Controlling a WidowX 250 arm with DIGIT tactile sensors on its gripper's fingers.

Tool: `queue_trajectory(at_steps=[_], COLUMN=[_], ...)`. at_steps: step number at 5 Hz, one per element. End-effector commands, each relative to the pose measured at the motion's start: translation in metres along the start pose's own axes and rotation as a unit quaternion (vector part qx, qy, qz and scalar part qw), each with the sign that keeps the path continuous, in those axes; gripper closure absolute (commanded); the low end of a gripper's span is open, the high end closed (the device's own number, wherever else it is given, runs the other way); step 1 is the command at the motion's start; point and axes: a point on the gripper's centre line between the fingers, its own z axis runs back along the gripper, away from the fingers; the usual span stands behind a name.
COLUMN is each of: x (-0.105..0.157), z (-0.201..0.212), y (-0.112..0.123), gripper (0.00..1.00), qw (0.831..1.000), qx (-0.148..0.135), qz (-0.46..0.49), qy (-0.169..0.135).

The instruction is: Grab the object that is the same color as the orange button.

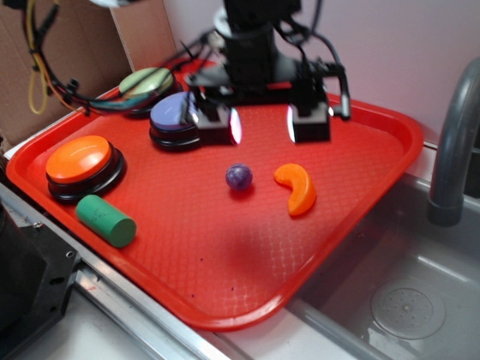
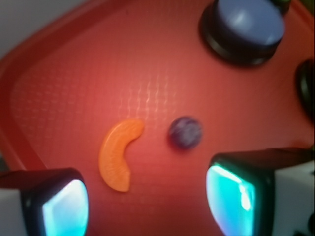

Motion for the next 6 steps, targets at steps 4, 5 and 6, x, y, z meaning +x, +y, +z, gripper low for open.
queue_trajectory(at_steps=[4,5,6], x=[0.021,0.014,0.013], z=[-0.053,-0.057,-0.06], y=[-0.022,-0.023,-0.023], gripper=[0.0,0.02,0.45], qw=[0.993,0.993,0.992], qx=[-0.024,-0.027,-0.028], qz=[0.101,0.093,0.092], qy=[0.063,0.073,0.08])
